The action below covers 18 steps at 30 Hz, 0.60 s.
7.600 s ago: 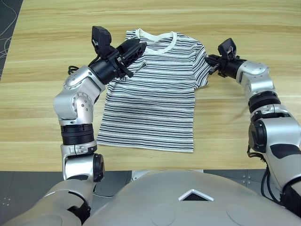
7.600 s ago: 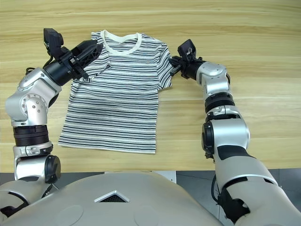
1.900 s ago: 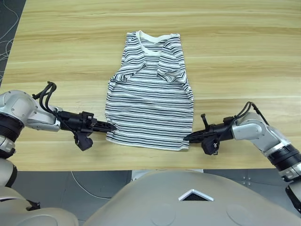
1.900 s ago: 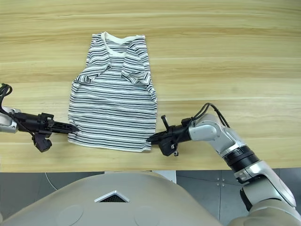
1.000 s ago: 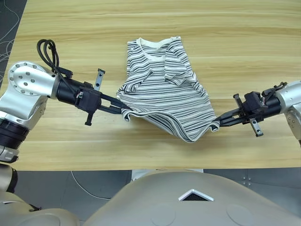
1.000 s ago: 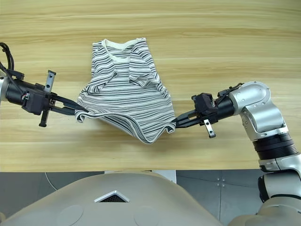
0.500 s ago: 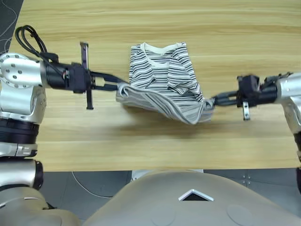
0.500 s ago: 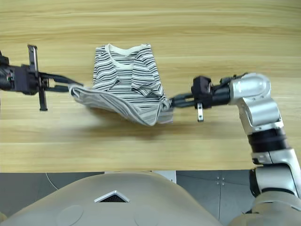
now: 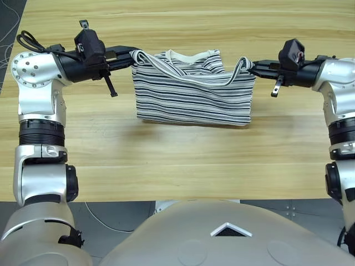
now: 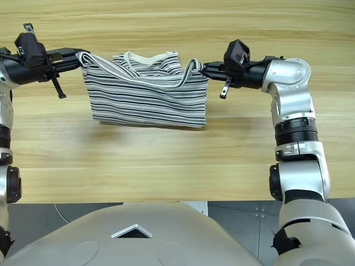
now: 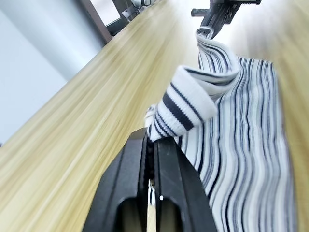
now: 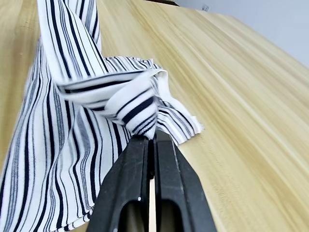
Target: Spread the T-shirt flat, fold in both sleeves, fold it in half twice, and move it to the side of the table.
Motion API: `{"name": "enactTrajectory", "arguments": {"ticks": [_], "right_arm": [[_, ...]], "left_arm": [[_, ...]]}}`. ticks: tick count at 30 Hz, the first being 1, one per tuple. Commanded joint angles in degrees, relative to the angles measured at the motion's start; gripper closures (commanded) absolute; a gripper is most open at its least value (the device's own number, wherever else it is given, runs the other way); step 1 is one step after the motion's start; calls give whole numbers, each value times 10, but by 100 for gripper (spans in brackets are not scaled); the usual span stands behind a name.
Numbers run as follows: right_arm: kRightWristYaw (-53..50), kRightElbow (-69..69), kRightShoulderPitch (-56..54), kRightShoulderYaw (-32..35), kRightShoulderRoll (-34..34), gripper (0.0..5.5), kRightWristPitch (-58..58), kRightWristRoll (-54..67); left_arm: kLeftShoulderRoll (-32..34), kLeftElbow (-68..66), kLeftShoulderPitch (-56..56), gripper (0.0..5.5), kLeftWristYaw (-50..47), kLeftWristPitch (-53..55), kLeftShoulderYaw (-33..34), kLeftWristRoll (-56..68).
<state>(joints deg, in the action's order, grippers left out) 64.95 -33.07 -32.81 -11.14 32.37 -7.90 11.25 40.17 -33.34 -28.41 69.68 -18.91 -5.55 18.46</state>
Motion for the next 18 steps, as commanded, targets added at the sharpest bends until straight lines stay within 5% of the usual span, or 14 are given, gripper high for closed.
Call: {"name": "enactTrajectory", "arguments": {"ticks": [1,10,18], "right_arm": [[-27,-66,-47,-6,-38,540,-21,-38],[-111,-287,-142,-18,-114,540,-77,-131],[-222,-417,-175,9,-150,540,-25,-167]], "left_arm": [[-39,-81,-27,537,-25,-18,-7,-49],[-92,-267,-82,537,-95,19,-5,-125],[-121,-390,-174,537,-159,227,48,-117]]}}
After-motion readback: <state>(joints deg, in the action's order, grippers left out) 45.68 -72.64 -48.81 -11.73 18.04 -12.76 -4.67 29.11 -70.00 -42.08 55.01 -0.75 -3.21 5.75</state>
